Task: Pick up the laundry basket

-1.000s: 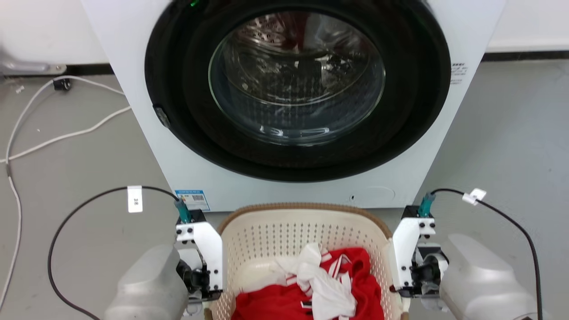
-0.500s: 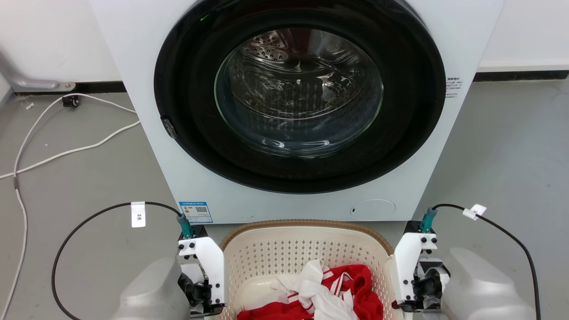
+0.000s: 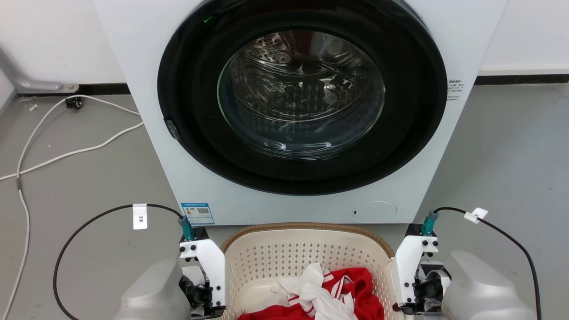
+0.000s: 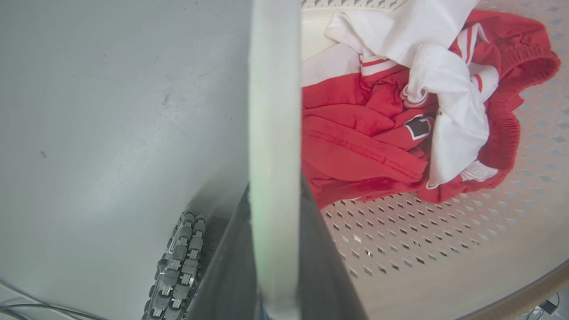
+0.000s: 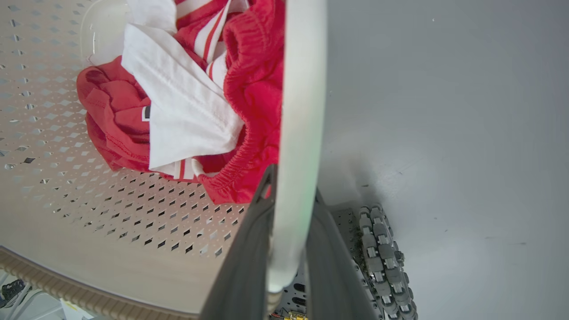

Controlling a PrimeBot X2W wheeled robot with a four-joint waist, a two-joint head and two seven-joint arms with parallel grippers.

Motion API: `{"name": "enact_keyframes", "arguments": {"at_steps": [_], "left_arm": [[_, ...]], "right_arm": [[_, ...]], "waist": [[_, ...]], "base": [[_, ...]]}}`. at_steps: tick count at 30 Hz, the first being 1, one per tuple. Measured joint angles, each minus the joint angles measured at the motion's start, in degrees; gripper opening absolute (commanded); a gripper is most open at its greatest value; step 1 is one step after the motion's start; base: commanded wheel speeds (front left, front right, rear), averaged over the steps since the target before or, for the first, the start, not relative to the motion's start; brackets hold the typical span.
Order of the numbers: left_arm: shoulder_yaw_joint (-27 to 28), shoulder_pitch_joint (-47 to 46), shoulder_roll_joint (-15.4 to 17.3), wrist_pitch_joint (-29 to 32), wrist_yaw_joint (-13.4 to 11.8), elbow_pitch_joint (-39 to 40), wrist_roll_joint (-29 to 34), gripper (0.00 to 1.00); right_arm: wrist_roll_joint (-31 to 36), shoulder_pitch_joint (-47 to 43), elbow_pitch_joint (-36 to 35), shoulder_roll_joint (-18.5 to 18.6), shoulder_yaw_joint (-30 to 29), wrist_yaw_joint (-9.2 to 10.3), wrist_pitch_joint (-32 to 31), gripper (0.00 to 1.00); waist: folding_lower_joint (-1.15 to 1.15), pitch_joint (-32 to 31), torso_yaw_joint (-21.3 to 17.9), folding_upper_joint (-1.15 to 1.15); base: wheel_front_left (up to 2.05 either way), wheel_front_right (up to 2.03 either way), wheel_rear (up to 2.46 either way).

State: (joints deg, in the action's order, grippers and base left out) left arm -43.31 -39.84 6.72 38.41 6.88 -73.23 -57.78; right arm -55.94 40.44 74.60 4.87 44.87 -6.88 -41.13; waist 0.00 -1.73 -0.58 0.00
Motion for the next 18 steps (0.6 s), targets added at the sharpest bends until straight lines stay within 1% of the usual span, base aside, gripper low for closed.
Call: {"name": "enact_keyframes", "arguments": {"at_steps": [18], "left_arm": [[-1.03, 0.48, 0.02, -0.78, 0.00, -0.01, -0.89, 0.00]], "right_arm": [[0.97, -0.57, -0.01, -0.03, -1.33, 0.00, -0.02, 0.00]], "waist": [[0.00, -0.56, 0.20, 0.00]], "base": [[0.00, 0.00, 0.00]]}}
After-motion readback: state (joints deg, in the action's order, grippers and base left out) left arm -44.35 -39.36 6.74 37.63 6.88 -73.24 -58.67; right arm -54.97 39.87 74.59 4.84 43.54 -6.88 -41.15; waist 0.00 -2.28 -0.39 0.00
